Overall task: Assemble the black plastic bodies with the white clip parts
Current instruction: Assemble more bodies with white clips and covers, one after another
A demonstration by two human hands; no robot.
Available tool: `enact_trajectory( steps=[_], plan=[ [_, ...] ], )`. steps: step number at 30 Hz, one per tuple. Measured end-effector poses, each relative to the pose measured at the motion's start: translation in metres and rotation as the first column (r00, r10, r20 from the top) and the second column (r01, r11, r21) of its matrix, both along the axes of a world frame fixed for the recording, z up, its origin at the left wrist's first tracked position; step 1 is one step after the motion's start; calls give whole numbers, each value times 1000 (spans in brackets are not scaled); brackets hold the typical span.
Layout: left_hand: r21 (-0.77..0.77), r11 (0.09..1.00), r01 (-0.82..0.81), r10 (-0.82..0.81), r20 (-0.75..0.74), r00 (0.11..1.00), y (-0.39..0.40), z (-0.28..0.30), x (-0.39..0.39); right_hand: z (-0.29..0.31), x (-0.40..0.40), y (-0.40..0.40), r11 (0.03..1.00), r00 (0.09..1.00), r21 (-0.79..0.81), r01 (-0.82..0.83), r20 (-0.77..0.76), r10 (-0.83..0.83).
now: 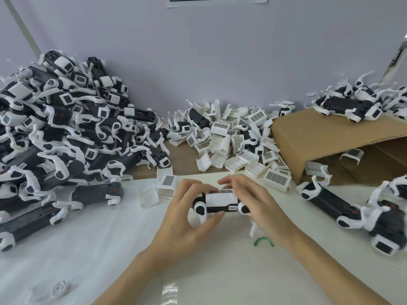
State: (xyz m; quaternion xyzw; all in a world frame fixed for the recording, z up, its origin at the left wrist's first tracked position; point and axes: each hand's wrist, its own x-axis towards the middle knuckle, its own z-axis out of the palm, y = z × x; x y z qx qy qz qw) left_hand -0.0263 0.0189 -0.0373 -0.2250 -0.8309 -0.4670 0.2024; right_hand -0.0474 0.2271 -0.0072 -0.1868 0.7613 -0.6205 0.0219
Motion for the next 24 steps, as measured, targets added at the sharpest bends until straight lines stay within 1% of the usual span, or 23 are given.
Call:
enact_trajectory(
  steps=[1,3,4,5,6,8,11,15,18,20,22,24],
  plan=[
    [30,999,-18,17,31,999,1,-1,0,0,1,0,997,991,78,0,-135,11],
    [113,993,-37,26,95,995,-1,-2,-1,-6,3,3,949,925,314,39,-371,85],
    [164,985,-43,21,132,991,-2,-2,-2,-10,2,3,902,894,425,75,-429,128],
    [205,977,-50,15,169,985,-3,-1,-3,-12,1,2,858,880,502,112,-451,150],
    [225,973,-57,13,194,981,-3,0,-4,-14,1,0,833,879,535,140,-454,144],
    [225,972,-60,15,197,980,-4,2,-5,-15,1,-2,828,870,527,192,-481,105],
    [203,978,-45,18,133,991,-3,8,-5,-15,1,-3,821,831,506,264,-552,73],
    [180,983,-32,13,102,995,-6,7,-4,-15,3,-5,835,838,483,264,-543,49],
    [148,989,-2,-9,74,997,-7,3,-3,-17,3,-4,843,828,467,266,-559,48],
    [118,993,-21,17,32,999,-6,1,-5,-16,2,-3,845,828,455,280,-560,27],
    [65,997,-52,54,-28,998,-8,2,-7,-14,0,-1,876,845,419,238,-534,26],
    [-35,998,-54,48,-155,987,-10,2,-8,-9,-1,3,910,880,391,136,-470,71]
  ],
)
